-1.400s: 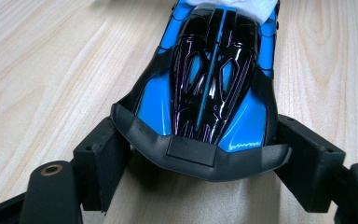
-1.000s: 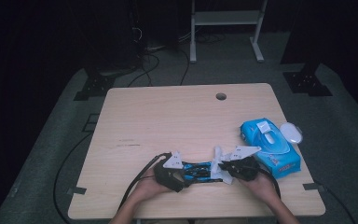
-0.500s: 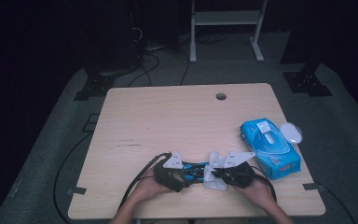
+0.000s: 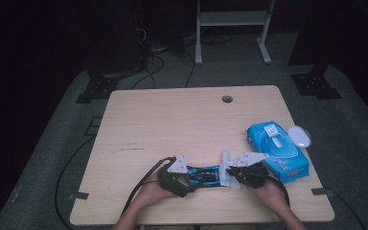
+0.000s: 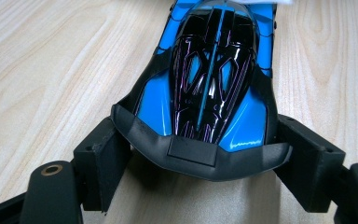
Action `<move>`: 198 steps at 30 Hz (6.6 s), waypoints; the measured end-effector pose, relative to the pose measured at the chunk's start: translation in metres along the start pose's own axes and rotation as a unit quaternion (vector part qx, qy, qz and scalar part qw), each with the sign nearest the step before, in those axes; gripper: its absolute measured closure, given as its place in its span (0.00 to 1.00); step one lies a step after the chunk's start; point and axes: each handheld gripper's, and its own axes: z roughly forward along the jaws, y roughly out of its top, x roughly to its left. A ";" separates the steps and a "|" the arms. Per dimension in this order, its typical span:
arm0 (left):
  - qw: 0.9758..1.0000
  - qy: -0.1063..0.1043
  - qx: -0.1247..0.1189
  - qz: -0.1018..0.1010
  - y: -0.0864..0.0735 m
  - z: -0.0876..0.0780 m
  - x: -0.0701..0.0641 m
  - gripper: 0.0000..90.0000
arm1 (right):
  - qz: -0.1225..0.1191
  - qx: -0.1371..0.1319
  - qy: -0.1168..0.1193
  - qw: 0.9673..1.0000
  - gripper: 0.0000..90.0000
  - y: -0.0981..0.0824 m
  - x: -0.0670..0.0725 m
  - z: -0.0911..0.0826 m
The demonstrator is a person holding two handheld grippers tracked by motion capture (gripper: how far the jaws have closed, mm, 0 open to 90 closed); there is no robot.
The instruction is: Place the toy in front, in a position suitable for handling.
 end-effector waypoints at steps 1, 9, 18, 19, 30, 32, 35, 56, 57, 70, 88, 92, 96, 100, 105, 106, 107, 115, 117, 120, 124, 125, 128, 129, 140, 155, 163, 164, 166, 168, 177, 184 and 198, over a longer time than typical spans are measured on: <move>1.000 0.000 0.000 0.000 0.000 0.000 0.000 0.26 | 0.005 -0.004 0.002 1.000 0.94 0.002 -0.001 0.003; 1.000 0.000 0.000 0.001 0.000 0.000 0.000 0.26 | 0.015 0.001 0.015 1.000 0.94 -0.002 0.000 -0.002; 1.000 0.001 -0.001 -0.001 0.000 0.000 0.000 0.26 | 0.004 -0.022 0.039 0.999 0.94 0.028 0.012 0.021; 1.000 0.001 -0.001 -0.001 0.000 0.000 0.000 0.26 | 0.004 -0.022 0.039 0.999 0.94 0.028 0.012 0.021; 1.000 0.000 0.000 0.000 0.000 0.000 0.000 0.26 | 0.018 -0.029 0.045 0.998 0.94 0.024 0.003 0.022; 1.000 0.000 -0.001 -0.001 0.000 0.000 0.000 0.26 | 0.022 -0.036 0.047 0.998 0.94 0.026 0.008 0.025; 1.000 0.001 -0.001 -0.002 0.000 0.000 0.000 0.26 | 0.021 -0.053 0.068 0.996 0.94 0.037 0.018 0.034; 1.000 0.001 -0.002 -0.002 0.000 0.000 0.000 0.26 | -0.028 -0.051 0.125 0.990 0.94 0.048 0.045 0.040; 1.000 0.001 -0.002 -0.002 0.000 0.000 0.000 0.26 | -0.034 -0.047 0.132 0.990 0.94 0.051 0.051 0.044; 1.000 0.002 -0.002 -0.006 -0.001 0.000 -0.001 0.26 | -0.051 -0.045 0.127 0.990 0.94 0.072 0.063 0.063; 1.000 0.001 -0.003 -0.004 -0.001 0.000 -0.001 0.26 | -0.044 -0.036 0.099 0.993 0.94 0.027 0.034 0.015; 1.000 0.001 -0.002 -0.002 -0.001 -0.001 0.000 0.26 | -0.031 -0.021 0.083 0.996 0.94 0.013 0.021 0.004; 1.000 0.001 -0.002 0.000 -0.001 -0.001 0.000 0.26 | -0.030 -0.026 0.083 0.996 0.94 0.011 0.025 0.004; 1.000 0.000 -0.002 -0.002 -0.001 -0.001 0.000 0.26 | -0.039 -0.035 0.090 0.995 0.94 0.018 0.033 0.010; 1.000 0.000 -0.002 0.000 -0.001 -0.001 0.000 0.26 | -0.036 -0.025 0.092 0.995 0.94 0.013 0.029 0.006; 1.000 0.000 -0.002 -0.001 -0.001 -0.001 0.000 0.26 | -0.030 -0.022 0.084 0.996 0.94 0.010 0.024 0.004; 1.000 0.000 -0.002 -0.001 -0.001 -0.001 0.000 0.26 | -0.020 -0.019 0.075 0.997 0.94 0.006 0.019 0.001; 1.000 0.000 -0.002 0.000 -0.001 0.000 0.000 0.26 | -0.004 -0.028 0.063 0.998 0.94 0.013 0.011 0.008; 1.000 0.001 -0.002 -0.002 -0.001 -0.001 0.000 0.26 | -0.008 -0.035 0.076 0.996 0.95 0.025 0.015 0.017; 1.000 0.001 -0.003 -0.002 -0.002 -0.001 0.000 0.26 | -0.015 -0.033 0.076 0.996 0.94 0.039 0.016 0.029; 1.000 0.001 -0.002 -0.001 -0.002 -0.001 0.000 0.26 | -0.019 -0.034 0.069 0.997 0.94 0.047 0.017 0.042; 1.000 0.001 -0.002 -0.002 -0.002 -0.001 0.000 0.26 | -0.022 -0.031 0.064 0.997 0.94 0.047 0.016 0.043; 1.000 0.000 -0.003 -0.002 -0.002 -0.001 0.000 0.26 | -0.020 -0.029 0.059 0.998 0.94 0.045 0.014 0.041; 1.000 0.000 -0.002 -0.001 -0.002 -0.001 0.000 0.26 | -0.013 -0.023 0.052 0.998 0.94 0.039 0.009 0.036; 1.000 -0.003 0.011 -0.016 0.001 -0.003 0.001 0.25 | 0.019 -0.019 0.094 0.995 0.94 0.004 0.004 0.005; 0.989 -0.033 -0.034 -0.142 -0.003 -0.030 0.013 0.24 | 0.007 -0.019 0.092 0.996 0.94 0.001 0.006 0.004; 0.984 -0.045 -0.045 -0.165 -0.004 -0.031 0.015 0.27 | 0.004 -0.022 0.091 0.996 0.93 -0.001 0.006 0.003; 0.983 -0.047 -0.045 -0.171 -0.004 -0.030 0.016 0.29 | 0.006 -0.023 0.093 0.995 0.93 -0.001 0.005 0.002; 0.980 -0.058 -0.050 -0.184 -0.005 -0.029 0.018 0.32 | 0.008 -0.023 0.093 0.995 0.93 -0.003 0.002 0.001; 0.979 -0.060 -0.050 -0.188 -0.005 -0.029 0.019 0.35 | 0.015 -0.022 0.093 0.995 0.93 -0.005 0.000 -0.002; 0.974 -0.071 -0.046 -0.208 -0.006 -0.022 0.021 0.41 | 0.019 -0.026 0.096 0.995 0.93 -0.006 0.001 -0.001; 0.968 -0.075 -0.049 -0.232 -0.009 -0.023 0.025 0.46 | 0.014 -0.030 0.097 0.995 0.93 -0.005 0.003 0.001; 0.959 -0.074 -0.042 -0.271 -0.007 -0.021 0.030 0.62 | 0.012 -0.032 0.093 0.995 0.93 -0.005 0.006 0.002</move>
